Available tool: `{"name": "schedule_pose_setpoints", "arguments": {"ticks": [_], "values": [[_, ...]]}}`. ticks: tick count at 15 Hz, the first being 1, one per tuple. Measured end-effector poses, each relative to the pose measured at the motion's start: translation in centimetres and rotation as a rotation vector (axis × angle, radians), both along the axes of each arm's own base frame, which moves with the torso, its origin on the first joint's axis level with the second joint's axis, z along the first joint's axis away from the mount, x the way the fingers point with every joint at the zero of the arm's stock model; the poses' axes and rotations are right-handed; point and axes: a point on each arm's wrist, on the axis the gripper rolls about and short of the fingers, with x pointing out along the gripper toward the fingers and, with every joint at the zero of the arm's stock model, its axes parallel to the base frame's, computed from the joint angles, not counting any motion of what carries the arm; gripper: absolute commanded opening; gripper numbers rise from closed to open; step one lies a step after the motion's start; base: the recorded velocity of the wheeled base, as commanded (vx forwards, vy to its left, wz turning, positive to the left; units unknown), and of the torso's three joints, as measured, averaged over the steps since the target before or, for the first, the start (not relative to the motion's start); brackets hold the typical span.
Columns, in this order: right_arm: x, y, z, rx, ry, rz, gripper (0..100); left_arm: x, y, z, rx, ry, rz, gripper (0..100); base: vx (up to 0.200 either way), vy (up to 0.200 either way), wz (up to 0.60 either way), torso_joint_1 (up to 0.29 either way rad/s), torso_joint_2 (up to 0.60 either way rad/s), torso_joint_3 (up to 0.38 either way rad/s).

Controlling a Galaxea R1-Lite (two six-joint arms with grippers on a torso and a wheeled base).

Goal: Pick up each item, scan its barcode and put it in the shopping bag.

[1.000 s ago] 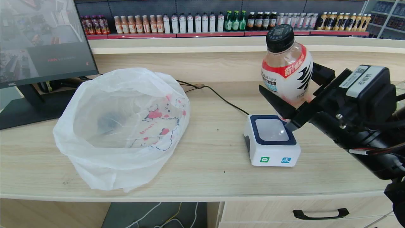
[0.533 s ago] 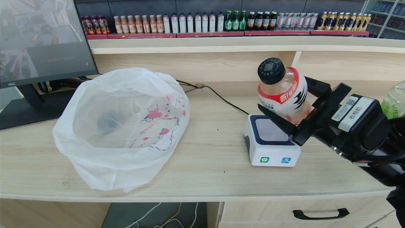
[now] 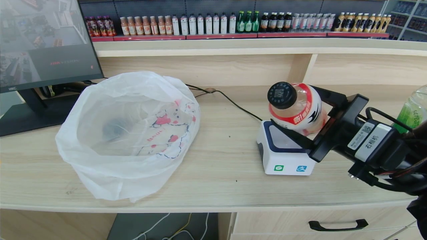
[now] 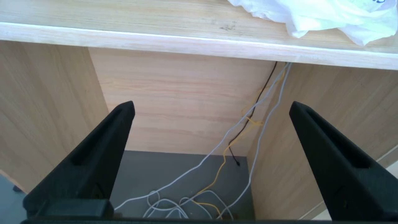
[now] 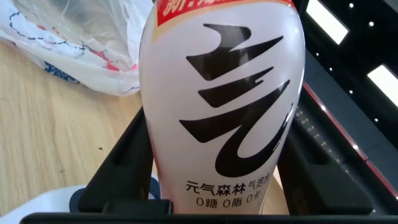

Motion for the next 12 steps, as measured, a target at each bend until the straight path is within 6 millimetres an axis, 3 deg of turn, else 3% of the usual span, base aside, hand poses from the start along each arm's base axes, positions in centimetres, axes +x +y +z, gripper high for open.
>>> {"name": "schedule_pose_setpoints", "arguments": {"ticks": [12], "values": [[0.4,0.4,-1.4,-0.086,-0.017,0.028,0,0.0,0.0,0.0,0.0,0.0,0.0,100,0.0,0.0,0.0,0.0,0.0,0.0]]}}
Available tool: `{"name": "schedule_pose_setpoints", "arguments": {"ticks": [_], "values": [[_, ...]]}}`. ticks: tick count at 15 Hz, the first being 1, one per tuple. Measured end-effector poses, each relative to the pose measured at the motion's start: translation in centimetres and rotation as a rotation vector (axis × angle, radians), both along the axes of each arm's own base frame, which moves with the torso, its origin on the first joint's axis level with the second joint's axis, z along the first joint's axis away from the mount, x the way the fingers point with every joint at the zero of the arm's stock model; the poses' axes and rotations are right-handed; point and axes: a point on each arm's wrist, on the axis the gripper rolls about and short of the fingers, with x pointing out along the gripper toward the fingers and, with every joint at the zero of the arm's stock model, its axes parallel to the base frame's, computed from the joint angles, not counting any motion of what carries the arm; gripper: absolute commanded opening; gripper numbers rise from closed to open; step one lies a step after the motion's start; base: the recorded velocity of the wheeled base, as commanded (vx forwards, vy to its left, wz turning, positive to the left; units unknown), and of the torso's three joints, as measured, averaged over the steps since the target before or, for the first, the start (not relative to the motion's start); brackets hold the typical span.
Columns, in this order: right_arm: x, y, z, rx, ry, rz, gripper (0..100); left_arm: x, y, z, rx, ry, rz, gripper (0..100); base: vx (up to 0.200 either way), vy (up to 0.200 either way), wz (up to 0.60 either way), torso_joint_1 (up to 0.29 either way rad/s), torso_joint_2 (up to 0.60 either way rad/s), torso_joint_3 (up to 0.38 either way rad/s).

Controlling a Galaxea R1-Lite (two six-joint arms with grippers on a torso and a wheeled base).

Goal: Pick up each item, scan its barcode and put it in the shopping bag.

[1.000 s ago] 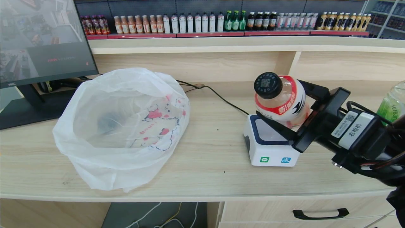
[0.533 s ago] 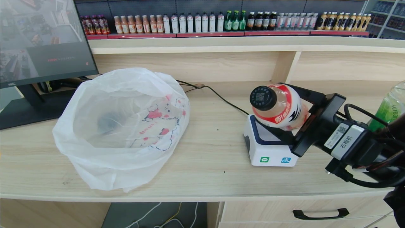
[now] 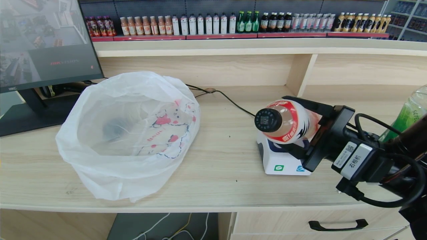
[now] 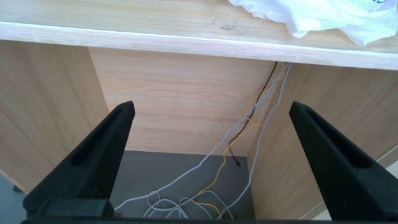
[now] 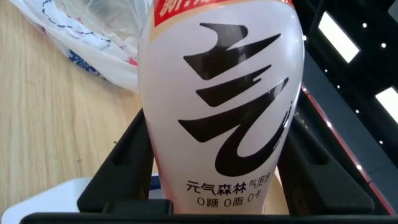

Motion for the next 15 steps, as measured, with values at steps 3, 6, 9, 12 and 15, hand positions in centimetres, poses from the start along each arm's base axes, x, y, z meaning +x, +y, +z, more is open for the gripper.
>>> {"name": "schedule_pose_setpoints", "arguments": {"ticks": [3,6,9,12,15], "values": [[0.06,0.03,-0.17,-0.003,0.008,-0.002,0,0.0,0.0,0.0,0.0,0.0,-0.001,100,0.0,0.0,0.0,0.0,0.0,0.0],[0.27,0.14,-0.35,-0.006,0.015,-0.001,0,0.0,0.0,0.0,0.0,0.0,-0.001,100,0.0,0.0,0.0,0.0,0.0,0.0],[0.36,0.24,-0.48,-0.008,0.019,0.0,0,0.0,0.0,0.0,0.0,0.0,0.0,100,0.0,0.0,0.0,0.0,0.0,0.0],[0.37,0.31,-0.57,-0.009,0.022,0.0,0,0.0,0.0,0.0,0.0,0.0,0.0,100,0.0,0.0,0.0,0.0,0.0,0.0],[0.37,0.35,-0.58,-0.008,0.024,0.0,0,0.0,0.0,0.0,0.0,0.0,-0.001,100,0.0,0.0,0.0,0.0,0.0,0.0]]}}
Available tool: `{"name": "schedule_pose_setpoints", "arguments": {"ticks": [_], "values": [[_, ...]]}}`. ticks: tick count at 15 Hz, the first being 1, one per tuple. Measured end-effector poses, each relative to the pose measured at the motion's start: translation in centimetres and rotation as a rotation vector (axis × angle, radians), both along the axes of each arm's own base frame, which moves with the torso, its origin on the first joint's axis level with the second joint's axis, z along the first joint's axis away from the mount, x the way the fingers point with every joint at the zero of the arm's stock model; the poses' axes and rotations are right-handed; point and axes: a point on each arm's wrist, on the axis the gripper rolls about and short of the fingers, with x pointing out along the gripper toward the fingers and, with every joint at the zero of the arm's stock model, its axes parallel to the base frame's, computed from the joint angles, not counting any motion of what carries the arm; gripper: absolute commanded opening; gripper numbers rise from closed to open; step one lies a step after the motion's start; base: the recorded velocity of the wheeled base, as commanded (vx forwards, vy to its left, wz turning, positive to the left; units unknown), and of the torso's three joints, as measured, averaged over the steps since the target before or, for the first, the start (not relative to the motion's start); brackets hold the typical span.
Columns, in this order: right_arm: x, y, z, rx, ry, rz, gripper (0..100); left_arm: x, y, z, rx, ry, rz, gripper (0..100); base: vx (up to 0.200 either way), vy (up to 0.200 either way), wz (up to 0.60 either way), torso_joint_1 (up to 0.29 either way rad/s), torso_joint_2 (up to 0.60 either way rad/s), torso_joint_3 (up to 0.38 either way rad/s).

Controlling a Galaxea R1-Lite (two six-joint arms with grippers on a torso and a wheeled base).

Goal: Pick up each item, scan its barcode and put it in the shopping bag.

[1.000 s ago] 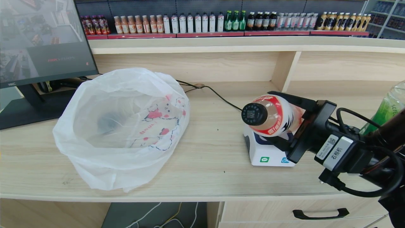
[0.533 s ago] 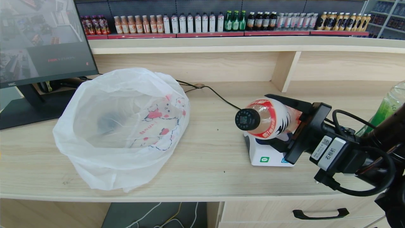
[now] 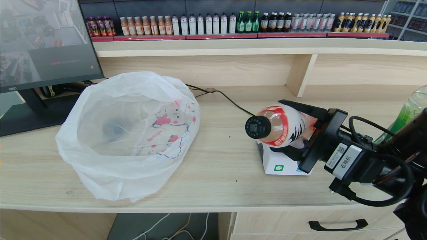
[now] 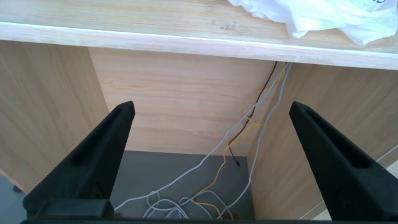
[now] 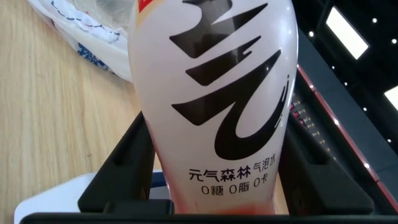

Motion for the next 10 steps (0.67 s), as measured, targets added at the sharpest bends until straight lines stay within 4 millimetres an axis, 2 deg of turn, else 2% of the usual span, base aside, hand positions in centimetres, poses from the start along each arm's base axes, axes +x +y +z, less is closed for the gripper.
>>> {"name": "schedule_pose_setpoints", "arguments": {"ticks": [7,10], "values": [[0.1,0.6,1.2,0.075,0.029,0.002,0,0.0,0.0,0.0,0.0,0.0,0.001,100,0.0,0.0,0.0,0.0,0.0,0.0],[-0.1,1.9,3.3,0.22,0.086,0.037,0,0.0,0.0,0.0,-0.001,0.0,0.001,100,0.0,0.0,0.0,0.0,0.0,0.0]]}}
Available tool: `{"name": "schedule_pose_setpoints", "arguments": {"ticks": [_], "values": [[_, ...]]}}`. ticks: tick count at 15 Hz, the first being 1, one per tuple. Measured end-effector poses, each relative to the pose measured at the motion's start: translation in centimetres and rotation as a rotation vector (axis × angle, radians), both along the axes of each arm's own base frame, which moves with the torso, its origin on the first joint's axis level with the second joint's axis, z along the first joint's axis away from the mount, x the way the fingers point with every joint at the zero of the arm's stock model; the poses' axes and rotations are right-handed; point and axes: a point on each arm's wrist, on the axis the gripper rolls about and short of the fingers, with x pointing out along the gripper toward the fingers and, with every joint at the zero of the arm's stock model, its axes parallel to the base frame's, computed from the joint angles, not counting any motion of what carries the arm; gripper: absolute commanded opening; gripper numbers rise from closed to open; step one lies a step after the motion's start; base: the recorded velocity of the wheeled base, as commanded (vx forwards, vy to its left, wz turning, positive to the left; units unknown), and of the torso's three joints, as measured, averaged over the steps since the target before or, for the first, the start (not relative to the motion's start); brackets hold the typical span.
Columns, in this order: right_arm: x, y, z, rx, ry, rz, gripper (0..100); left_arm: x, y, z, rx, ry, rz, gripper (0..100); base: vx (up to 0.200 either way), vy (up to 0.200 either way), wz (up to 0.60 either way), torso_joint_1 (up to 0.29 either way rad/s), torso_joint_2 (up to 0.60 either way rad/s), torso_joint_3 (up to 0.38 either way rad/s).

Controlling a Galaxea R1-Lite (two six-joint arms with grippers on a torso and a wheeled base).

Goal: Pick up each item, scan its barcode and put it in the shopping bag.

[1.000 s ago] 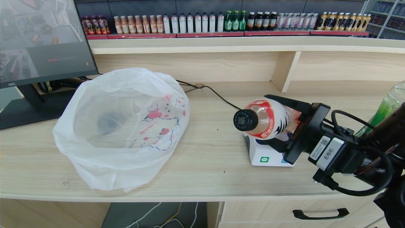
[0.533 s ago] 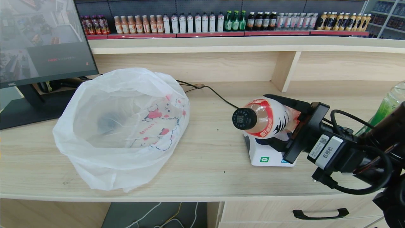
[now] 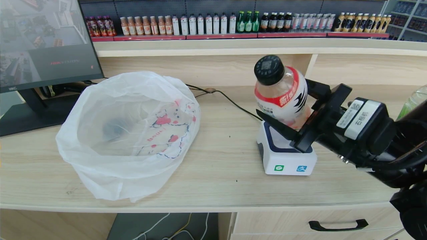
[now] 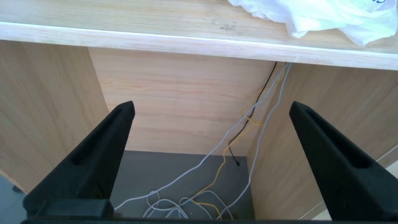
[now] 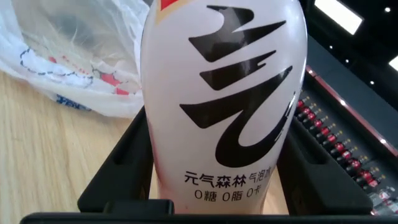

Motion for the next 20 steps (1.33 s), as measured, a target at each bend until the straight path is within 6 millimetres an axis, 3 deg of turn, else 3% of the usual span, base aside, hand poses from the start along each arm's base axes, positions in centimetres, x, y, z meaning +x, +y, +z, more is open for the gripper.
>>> {"name": "schedule_pose_setpoints", "arguments": {"ticks": [5,8,13,15,20], "values": [[-0.2,-0.3,2.1,0.315,0.125,-0.022,0,0.0,0.0,0.0,0.0,0.0,0.0,100,0.0,0.0,0.0,0.0,0.0,0.0],[-0.1,-0.6,1.7,0.477,0.264,-0.028,0,0.0,0.0,0.0,0.001,0.0,0.0,100,0.0,0.0,0.0,0.0,0.0,0.0],[-0.1,-0.7,0.9,0.582,0.42,0.046,0,0.0,0.0,0.0,0.001,0.0,-0.001,100,0.0,0.0,0.0,0.0,0.0,0.0],[-0.1,-1.0,0.6,0.625,0.442,-0.002,0,0.0,0.0,0.0,0.0,0.0,-0.001,100,0.0,0.0,0.0,0.0,0.0,0.0],[0.5,-0.9,2.7,0.796,0.409,-0.046,0,0.0,0.0,0.0,-0.001,0.0,0.0,100,-0.2,0.0,0.0,0.004,0.0,-0.002]]}}
